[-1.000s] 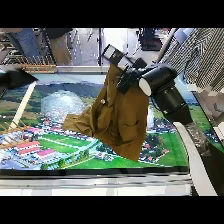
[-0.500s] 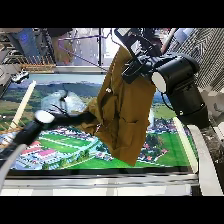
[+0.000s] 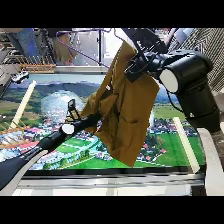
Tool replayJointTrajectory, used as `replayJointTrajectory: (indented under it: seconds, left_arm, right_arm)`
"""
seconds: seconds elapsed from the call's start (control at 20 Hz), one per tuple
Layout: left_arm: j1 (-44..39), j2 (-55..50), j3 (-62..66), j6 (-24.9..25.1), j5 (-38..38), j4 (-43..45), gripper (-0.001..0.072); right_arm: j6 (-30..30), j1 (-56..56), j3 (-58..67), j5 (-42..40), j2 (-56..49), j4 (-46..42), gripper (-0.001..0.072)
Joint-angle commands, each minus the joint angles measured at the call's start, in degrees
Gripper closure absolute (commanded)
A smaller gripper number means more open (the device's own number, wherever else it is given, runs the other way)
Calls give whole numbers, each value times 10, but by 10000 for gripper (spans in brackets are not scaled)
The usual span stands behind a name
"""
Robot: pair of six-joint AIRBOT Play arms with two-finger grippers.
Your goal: Fold the clothes and pants, and hang the long-sleeved shirts on hangers.
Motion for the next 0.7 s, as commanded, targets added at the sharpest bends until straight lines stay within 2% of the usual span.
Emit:
replayJointTrajectory:
  seconds: [0.0, 0.15, 0.3, 0.45, 0.55, 0.65]
  left_arm:
    - [47, 47, 9, 28, 35, 25, 697]
    - [146, 74, 97, 31, -15, 44, 698]
    - [269, -1, 284, 22, -181, 45, 699]
    - [346, -100, 473, -2, -384, -7, 699]
    - [365, -124, 531, -2, -445, -23, 699]
    - [373, -121, 536, -2, -467, -24, 699]
  right_arm:
    - [-12, 0, 0, 42, 18, 63, 686]
    - [-47, -4, -2, 73, 21, 156, 688]
    - [-61, -4, -2, 68, 21, 201, 688]
    - [-55, -4, -17, 64, 19, 172, 689]
    - [-56, -4, -43, 62, 19, 156, 689]
    - [-58, -4, -72, 47, 19, 151, 689]
